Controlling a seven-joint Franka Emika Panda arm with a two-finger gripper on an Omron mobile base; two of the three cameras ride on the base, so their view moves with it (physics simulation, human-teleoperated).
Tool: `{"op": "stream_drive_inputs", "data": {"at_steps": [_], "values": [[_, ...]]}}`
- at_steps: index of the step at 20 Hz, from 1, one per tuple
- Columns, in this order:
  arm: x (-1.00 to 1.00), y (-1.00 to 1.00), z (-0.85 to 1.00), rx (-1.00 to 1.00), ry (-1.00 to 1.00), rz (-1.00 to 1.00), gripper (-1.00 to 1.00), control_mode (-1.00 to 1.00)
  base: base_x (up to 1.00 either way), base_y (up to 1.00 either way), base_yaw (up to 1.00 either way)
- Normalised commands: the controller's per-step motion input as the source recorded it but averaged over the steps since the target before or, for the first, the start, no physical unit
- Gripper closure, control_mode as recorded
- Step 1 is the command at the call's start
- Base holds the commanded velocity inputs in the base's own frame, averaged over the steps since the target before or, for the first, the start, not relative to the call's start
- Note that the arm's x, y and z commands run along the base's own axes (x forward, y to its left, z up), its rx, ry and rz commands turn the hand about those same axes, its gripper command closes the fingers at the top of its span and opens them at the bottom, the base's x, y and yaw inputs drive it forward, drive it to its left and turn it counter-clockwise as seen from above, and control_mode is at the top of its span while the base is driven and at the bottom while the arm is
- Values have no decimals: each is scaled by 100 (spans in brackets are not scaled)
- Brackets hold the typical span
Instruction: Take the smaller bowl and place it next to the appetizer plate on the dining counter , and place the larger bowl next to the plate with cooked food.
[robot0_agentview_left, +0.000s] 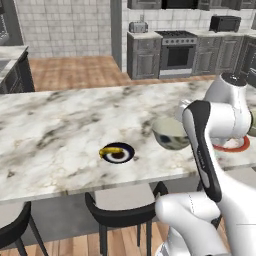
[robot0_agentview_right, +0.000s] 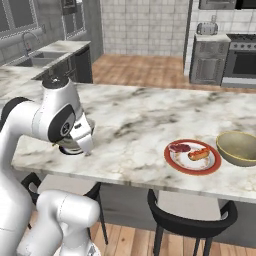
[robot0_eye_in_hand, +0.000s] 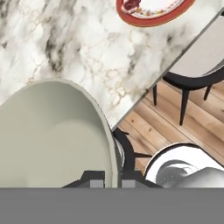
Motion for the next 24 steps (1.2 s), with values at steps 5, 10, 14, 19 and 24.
{"op": "stream_drive_inputs", "data": {"at_steps": [5, 10, 14, 19, 24], "values": [[24, 0, -27, 0, -7, 0, 100, -100, 0, 0, 0], [28, 0, -22, 0, 0, 0, 100, -100, 0, 0, 0], [29, 0, -24, 0, 0, 0, 100, -100, 0, 0, 0], [29, 0, -23, 0, 0, 0, 100, -100, 0, 0, 0], [35, -5, -37, 0, 0, 0, 100, -100, 0, 0, 0]]}}
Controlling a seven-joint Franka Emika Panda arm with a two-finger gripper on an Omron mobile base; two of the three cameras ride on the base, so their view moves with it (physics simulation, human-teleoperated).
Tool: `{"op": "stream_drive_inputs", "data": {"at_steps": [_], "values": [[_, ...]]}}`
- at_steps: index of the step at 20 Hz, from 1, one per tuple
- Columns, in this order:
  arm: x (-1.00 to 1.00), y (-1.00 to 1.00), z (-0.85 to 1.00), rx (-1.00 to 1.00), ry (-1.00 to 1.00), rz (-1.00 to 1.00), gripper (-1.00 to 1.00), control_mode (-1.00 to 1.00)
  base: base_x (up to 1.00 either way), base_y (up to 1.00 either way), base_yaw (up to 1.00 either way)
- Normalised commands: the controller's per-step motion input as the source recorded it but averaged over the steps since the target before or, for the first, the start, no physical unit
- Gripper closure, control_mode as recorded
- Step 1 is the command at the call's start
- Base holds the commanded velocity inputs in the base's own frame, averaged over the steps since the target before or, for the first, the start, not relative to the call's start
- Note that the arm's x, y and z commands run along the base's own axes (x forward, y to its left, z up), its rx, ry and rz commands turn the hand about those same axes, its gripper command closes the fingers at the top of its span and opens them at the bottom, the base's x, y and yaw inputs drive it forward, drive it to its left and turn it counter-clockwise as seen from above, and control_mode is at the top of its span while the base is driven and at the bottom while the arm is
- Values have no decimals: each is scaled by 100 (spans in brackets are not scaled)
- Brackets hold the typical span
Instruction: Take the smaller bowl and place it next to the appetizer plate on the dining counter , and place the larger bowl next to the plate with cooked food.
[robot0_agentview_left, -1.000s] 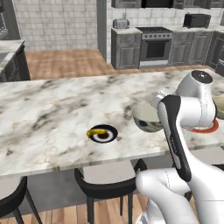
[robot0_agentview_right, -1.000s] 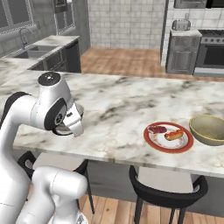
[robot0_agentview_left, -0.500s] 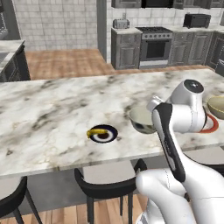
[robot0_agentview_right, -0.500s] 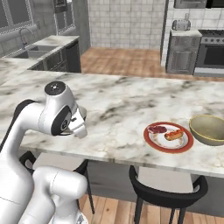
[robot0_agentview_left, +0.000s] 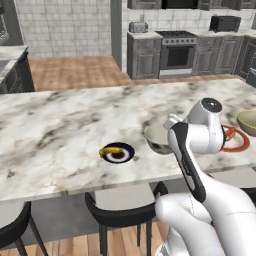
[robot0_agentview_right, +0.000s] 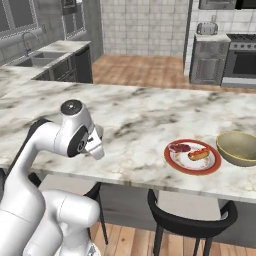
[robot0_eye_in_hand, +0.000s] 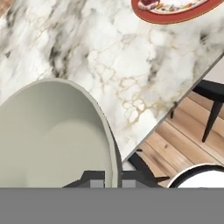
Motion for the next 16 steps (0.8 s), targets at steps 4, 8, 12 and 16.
{"op": "stream_drive_inputs", "data": {"at_steps": [4, 8, 12, 16], "values": [[35, -6, -36, 0, 0, 0, 100, -100, 0, 0, 0], [38, -4, -31, 0, 0, 0, 100, -100, 0, 0, 0], [38, 0, -35, 0, 0, 0, 100, -100, 0, 0, 0], [37, 0, -38, 0, 0, 0, 100, -100, 0, 0, 0]]}}
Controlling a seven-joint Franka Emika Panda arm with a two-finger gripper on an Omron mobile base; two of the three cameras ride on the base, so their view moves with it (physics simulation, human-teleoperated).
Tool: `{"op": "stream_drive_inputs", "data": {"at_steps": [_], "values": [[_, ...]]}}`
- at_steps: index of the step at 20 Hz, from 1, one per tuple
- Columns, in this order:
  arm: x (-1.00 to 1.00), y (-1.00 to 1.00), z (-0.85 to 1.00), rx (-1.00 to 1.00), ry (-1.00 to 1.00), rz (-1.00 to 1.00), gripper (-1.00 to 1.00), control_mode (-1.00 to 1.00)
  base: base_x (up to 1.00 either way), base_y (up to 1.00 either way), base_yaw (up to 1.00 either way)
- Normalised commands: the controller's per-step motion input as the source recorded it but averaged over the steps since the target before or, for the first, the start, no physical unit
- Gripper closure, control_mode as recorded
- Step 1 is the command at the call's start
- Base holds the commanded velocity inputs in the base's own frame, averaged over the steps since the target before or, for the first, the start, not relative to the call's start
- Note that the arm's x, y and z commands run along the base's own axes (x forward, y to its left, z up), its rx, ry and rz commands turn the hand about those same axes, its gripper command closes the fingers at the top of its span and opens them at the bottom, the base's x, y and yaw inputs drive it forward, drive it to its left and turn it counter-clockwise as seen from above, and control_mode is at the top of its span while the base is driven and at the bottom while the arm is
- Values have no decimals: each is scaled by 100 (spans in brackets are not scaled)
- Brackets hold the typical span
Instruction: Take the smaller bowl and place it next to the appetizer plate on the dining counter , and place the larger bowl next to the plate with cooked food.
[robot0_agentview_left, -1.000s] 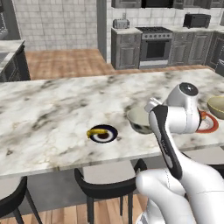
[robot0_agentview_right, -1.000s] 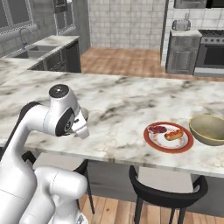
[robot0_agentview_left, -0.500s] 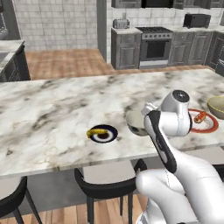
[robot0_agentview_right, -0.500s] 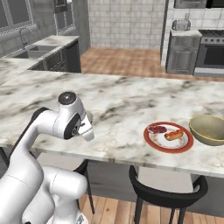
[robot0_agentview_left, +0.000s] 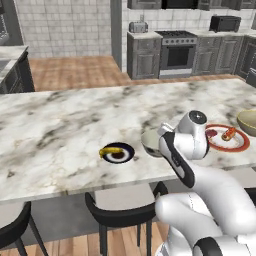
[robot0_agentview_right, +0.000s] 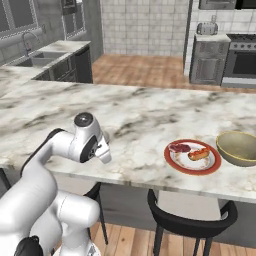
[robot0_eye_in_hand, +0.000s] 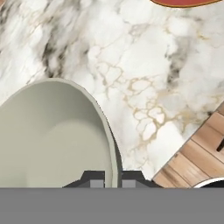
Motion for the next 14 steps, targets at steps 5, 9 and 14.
{"op": "stream_drive_inputs", "data": {"at_steps": [5, 9, 14], "values": [[39, 0, -33, 0, 0, 0, 100, -100, 0, 0, 0], [41, 0, -33, 0, 0, 0, 100, -100, 0, 0, 0], [45, 0, -32, 0, 0, 0, 100, -100, 0, 0, 0]]}}
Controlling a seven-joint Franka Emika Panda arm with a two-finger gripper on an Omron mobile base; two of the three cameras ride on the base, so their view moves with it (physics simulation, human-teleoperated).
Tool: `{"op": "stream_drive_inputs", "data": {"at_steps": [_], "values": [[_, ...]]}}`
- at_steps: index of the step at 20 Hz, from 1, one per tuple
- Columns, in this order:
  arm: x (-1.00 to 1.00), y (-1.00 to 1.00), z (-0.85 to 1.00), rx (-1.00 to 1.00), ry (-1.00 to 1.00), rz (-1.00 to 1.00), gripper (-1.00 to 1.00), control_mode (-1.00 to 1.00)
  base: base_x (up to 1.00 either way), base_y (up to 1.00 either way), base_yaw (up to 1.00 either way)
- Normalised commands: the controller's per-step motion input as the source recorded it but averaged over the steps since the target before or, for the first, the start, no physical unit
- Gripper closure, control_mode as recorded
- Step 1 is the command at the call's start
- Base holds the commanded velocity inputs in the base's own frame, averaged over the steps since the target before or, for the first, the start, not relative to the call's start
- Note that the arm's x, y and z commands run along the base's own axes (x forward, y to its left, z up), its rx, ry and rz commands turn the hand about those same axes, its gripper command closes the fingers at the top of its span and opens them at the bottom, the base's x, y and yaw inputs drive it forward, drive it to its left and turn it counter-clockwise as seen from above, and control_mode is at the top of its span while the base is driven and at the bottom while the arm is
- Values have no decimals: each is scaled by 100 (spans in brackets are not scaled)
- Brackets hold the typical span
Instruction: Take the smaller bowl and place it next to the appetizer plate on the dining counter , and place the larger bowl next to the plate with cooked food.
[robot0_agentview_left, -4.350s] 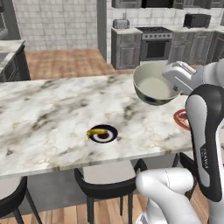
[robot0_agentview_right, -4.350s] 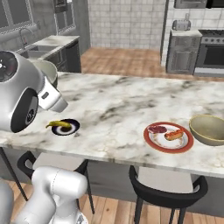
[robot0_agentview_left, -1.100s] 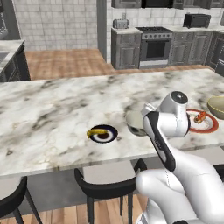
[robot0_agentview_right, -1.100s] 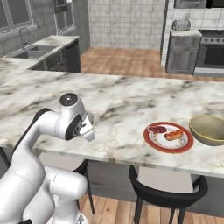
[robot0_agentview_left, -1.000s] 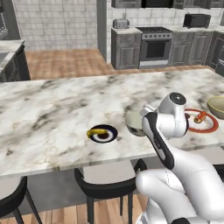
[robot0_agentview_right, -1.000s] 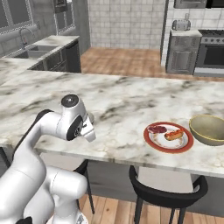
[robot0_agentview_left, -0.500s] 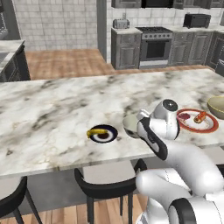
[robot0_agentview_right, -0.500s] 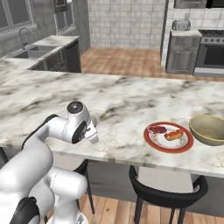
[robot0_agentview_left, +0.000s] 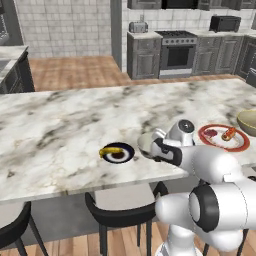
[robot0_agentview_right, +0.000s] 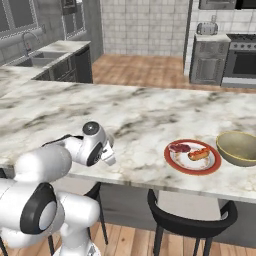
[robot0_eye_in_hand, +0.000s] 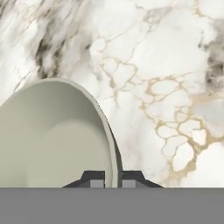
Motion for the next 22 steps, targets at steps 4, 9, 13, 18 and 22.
{"op": "stream_drive_inputs", "data": {"at_steps": [4, 9, 13, 18, 22], "values": [[50, 0, -32, 0, 0, 0, 100, -100, 0, 0, 0], [57, 0, -33, 0, 0, 0, 100, -100, 0, 0, 0], [52, 0, -34, 0, 0, 0, 100, -100, 0, 0, 0], [30, 0, -20, 0, 0, 0, -100, -100, 0, 0, 0], [-73, -1, 62, -8, -14, 1, -100, -100, 0, 0, 0]]}}
